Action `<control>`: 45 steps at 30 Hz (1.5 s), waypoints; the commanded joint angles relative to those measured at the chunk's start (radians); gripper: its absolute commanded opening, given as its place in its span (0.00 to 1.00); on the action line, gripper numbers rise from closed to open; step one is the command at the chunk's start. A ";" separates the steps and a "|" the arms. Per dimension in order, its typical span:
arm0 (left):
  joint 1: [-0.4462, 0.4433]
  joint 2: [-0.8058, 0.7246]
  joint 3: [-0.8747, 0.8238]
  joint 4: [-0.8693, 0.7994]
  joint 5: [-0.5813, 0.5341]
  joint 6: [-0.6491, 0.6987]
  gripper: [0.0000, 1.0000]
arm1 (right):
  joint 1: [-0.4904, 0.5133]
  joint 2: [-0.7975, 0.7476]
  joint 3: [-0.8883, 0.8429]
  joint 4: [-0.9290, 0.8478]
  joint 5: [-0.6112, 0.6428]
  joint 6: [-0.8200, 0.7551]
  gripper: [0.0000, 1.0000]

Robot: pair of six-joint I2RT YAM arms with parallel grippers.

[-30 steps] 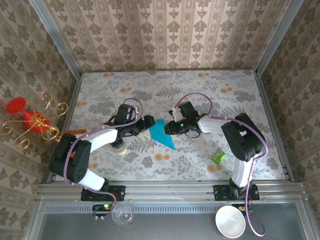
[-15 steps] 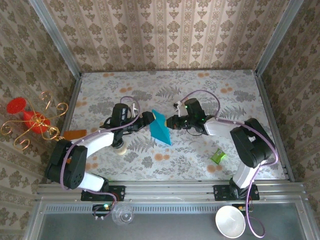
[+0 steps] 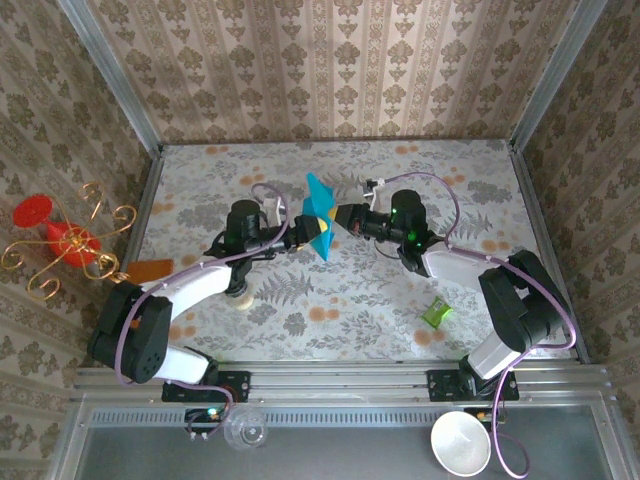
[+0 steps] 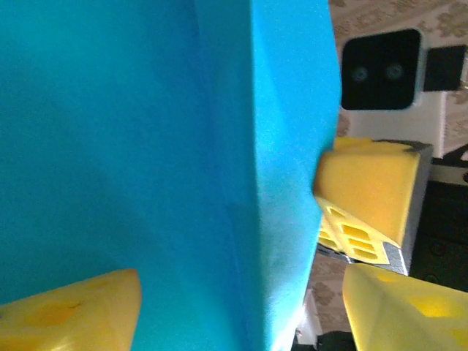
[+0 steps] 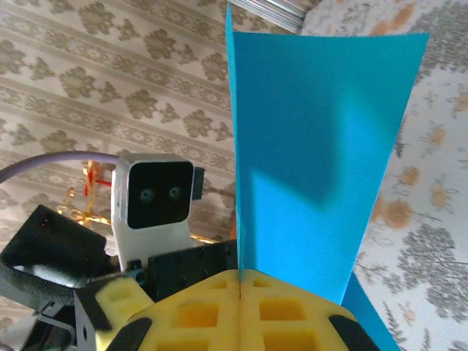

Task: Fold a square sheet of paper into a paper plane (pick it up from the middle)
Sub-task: Turn over the paper at the center of the table.

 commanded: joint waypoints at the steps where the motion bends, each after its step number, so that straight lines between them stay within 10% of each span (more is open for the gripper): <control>1: -0.007 -0.027 0.036 0.034 0.049 -0.003 0.66 | -0.004 -0.009 0.000 0.095 -0.026 0.079 0.03; 33: -0.001 -0.002 0.032 0.157 0.096 -0.058 0.25 | -0.025 -0.043 -0.067 0.183 -0.051 0.135 0.07; 45: 0.012 -0.019 0.064 -0.060 0.038 0.102 0.14 | -0.084 -0.163 -0.111 -0.086 0.024 0.025 0.43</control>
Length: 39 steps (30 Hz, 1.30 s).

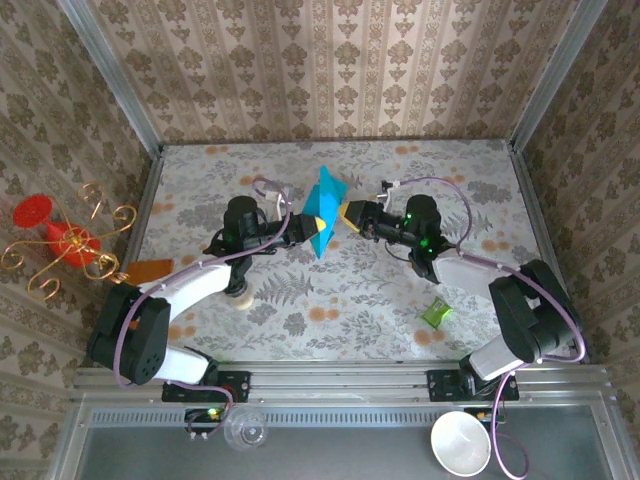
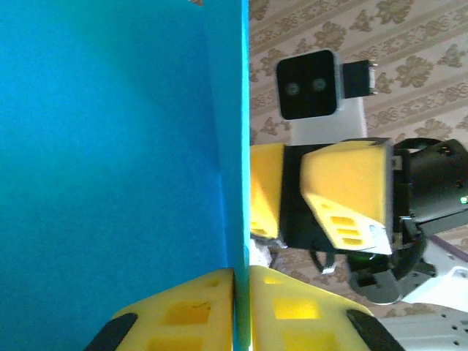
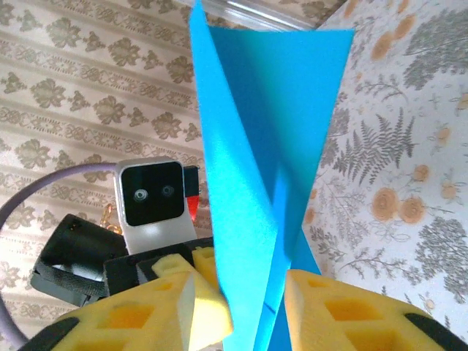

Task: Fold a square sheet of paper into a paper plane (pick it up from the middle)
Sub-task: Turn over the paper at the center of the table.

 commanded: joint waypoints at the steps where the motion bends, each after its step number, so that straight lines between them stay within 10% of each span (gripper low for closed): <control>1: 0.008 -0.020 0.059 -0.176 -0.044 0.149 0.14 | -0.026 -0.091 -0.022 -0.186 0.065 -0.100 0.46; 10: -0.098 -0.034 0.321 -0.879 -0.545 0.634 0.13 | -0.062 -0.304 -0.007 -0.646 0.284 -0.361 0.53; 19: -0.290 0.195 0.550 -1.189 -1.222 0.805 0.11 | -0.089 -0.392 -0.034 -0.821 0.457 -0.454 0.53; 31: -0.390 0.556 0.667 -1.291 -1.612 0.824 0.08 | -0.189 -0.480 -0.137 -0.877 0.557 -0.426 0.54; 39: -0.422 0.661 0.684 -1.223 -1.544 0.814 0.10 | -0.205 -0.466 -0.148 -0.876 0.537 -0.427 0.54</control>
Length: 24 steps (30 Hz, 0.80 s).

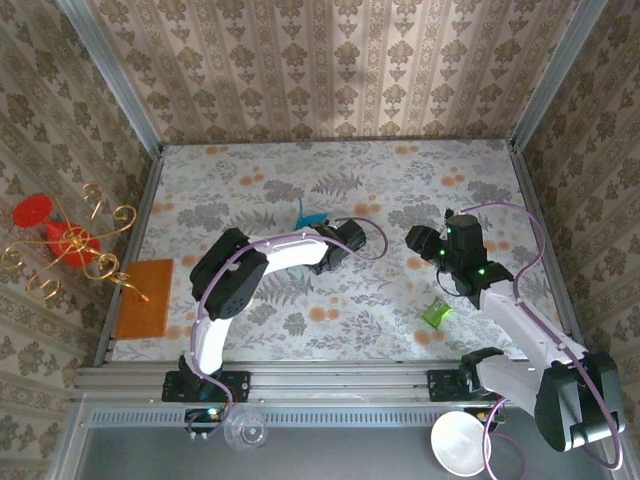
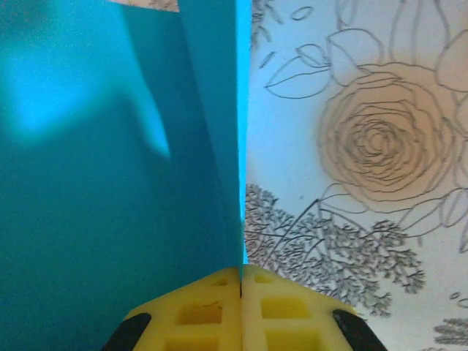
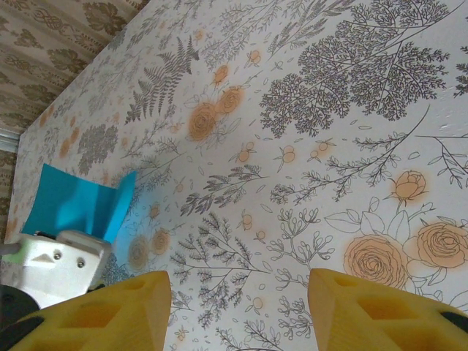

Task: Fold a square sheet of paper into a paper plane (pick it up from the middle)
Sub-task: Turn over the paper at the center of the table.

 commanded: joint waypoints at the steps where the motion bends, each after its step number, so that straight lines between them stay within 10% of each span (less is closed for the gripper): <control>1: -0.008 0.017 0.024 0.010 0.023 0.003 0.11 | -0.009 -0.004 -0.019 -0.008 0.015 -0.001 0.54; 24: -0.035 -0.022 0.075 0.001 0.402 -0.149 0.33 | -0.015 0.061 -0.017 0.009 -0.015 0.011 0.55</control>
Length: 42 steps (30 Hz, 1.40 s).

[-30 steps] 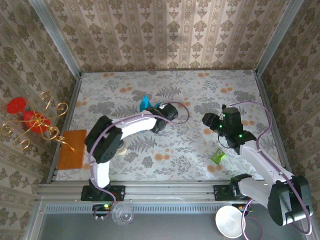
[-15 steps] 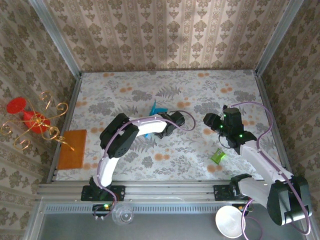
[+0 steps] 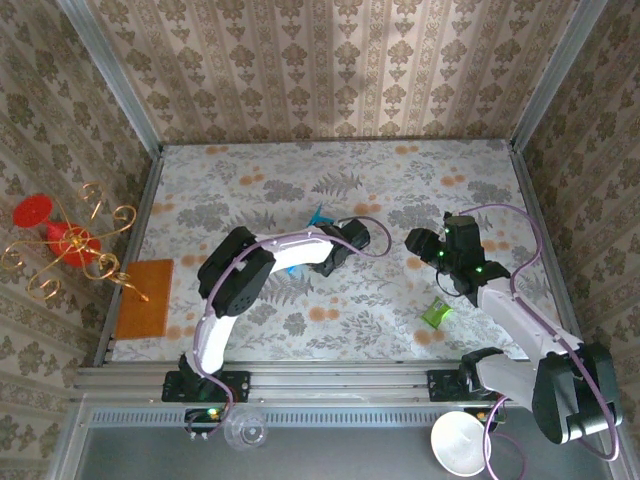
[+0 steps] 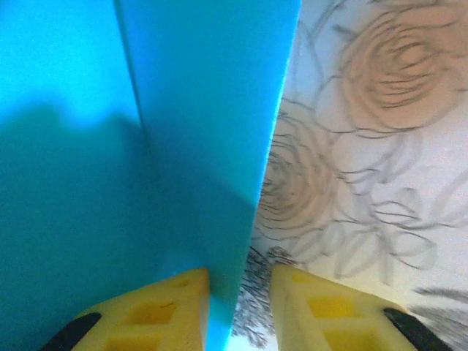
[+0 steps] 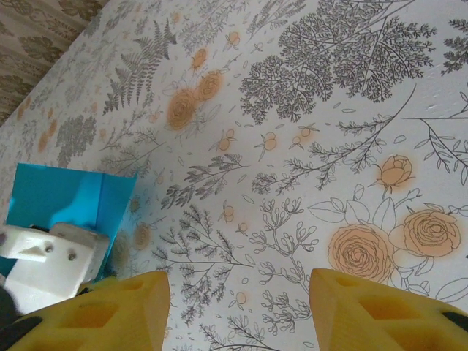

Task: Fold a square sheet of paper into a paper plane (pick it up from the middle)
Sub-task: Turn over the paper at the center of the table, then fold the wing for the fifth time at the center of the table.

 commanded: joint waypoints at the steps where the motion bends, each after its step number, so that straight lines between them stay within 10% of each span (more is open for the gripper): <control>1: -0.031 -0.073 0.028 -0.004 0.250 -0.078 0.35 | -0.005 0.019 -0.005 0.005 -0.009 0.012 0.55; 12: 0.002 -0.324 -0.126 0.144 0.636 -0.215 0.47 | 0.002 0.037 0.000 0.053 -0.062 0.044 0.58; 22: 0.314 -0.459 -0.377 0.358 0.858 -0.247 0.53 | 0.085 0.121 0.014 0.101 -0.068 0.104 0.65; 42: 0.423 -0.327 -0.353 0.419 0.932 -0.252 0.52 | 0.192 0.340 0.112 0.138 -0.087 0.156 0.64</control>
